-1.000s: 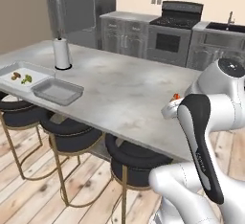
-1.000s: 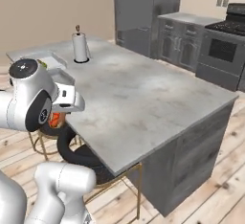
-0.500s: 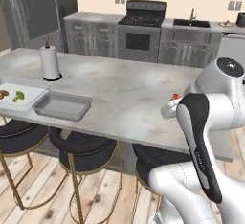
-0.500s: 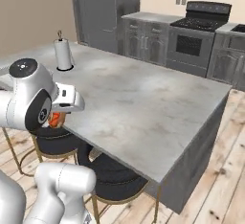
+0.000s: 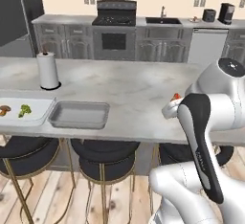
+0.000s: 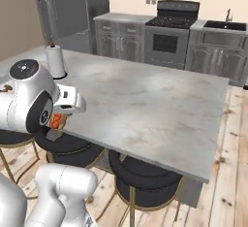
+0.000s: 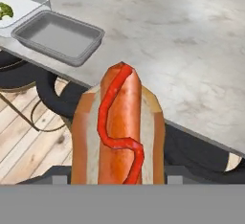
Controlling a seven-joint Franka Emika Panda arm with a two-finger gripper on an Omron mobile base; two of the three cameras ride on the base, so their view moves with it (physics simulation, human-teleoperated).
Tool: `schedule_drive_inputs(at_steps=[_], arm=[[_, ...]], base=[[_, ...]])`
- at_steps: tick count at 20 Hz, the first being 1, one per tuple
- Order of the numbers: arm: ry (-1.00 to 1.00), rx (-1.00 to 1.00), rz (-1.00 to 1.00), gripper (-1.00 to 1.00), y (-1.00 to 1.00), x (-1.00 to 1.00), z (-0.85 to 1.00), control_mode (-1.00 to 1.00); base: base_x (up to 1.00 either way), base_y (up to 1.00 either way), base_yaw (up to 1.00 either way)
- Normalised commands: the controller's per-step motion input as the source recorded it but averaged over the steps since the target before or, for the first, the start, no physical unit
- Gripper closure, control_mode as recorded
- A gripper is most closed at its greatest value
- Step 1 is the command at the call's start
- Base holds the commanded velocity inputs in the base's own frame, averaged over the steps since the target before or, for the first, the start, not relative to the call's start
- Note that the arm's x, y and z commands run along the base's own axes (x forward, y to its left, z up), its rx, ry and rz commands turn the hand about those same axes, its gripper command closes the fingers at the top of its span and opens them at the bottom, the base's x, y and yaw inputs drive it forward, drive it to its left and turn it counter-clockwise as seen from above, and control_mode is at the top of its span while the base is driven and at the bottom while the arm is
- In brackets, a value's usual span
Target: Place the cold items (broccoli and mushroom) from the fridge in one tupperware on the dining counter. Place the warm items (hot dog and kebab skewer) in the stove area in another tupperware.
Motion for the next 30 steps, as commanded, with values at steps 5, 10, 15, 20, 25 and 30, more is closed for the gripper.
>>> schedule_drive_inputs(at_steps=[5,10,15,20,25,30], arm=[[0.00,0.00,0.00,1.00,0.00,0.00,0.00,1.00],[0.00,0.00,0.00,1.00,0.00,0.00,0.00,1.00],[0.00,0.00,0.00,1.00,0.00,0.00,0.00,1.00],[0.00,0.00,0.00,1.00,0.00,0.00,0.00,1.00],[0.00,0.00,0.00,1.00,0.00,0.00,0.00,1.00],[0.03,0.00,0.20,1.00,0.07,0.33,-0.06,-1.00]], base=[[0.11,1.00,-0.39],[0.12,1.00,-0.41],[0.22,0.74,-0.32],[0.61,0.78,-0.35],[0.73,0.48,-0.23],[0.48,0.11,0.05]])
